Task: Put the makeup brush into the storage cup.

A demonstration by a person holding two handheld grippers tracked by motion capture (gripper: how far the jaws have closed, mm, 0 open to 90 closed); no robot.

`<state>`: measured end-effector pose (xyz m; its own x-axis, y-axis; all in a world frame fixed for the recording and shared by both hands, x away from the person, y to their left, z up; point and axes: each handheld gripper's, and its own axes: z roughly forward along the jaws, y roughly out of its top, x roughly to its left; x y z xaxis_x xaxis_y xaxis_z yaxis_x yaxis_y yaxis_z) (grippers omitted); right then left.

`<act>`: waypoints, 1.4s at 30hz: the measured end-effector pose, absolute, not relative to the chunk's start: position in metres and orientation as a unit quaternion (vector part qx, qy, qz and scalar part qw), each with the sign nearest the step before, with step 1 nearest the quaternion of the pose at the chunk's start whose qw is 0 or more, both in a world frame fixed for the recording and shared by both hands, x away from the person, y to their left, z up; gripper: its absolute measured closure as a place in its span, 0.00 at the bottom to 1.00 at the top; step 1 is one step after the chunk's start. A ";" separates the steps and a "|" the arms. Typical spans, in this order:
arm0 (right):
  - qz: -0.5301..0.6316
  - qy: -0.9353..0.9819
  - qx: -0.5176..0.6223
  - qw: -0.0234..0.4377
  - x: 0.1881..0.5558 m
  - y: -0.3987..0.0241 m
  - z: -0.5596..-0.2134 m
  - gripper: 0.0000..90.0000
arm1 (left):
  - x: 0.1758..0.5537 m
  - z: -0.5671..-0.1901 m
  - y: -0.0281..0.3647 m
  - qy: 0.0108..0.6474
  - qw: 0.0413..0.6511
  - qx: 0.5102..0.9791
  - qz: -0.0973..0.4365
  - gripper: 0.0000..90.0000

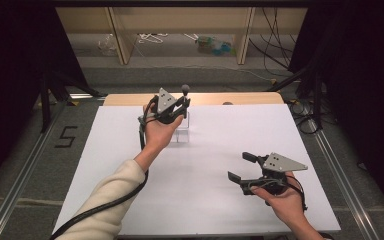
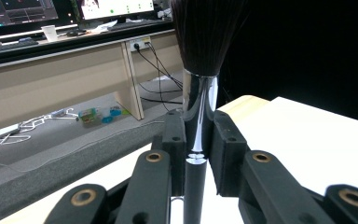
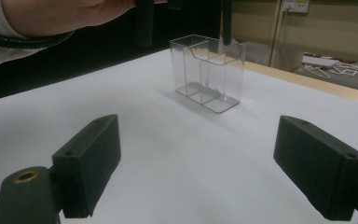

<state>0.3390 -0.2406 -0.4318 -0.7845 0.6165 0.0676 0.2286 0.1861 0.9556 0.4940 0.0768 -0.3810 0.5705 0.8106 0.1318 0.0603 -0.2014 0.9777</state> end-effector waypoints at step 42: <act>0.578 0.746 0.283 0.170 0.340 -0.241 -0.433 0.17 | 0.502 -0.401 0.080 0.326 0.538 0.698 0.343 0.86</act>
<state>0.3405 -0.2406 -0.4328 -0.7827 0.6180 0.0737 0.2257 0.1715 0.9590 0.5024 0.0800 -0.4014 0.5517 0.8240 0.1288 0.0855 -0.2095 0.9741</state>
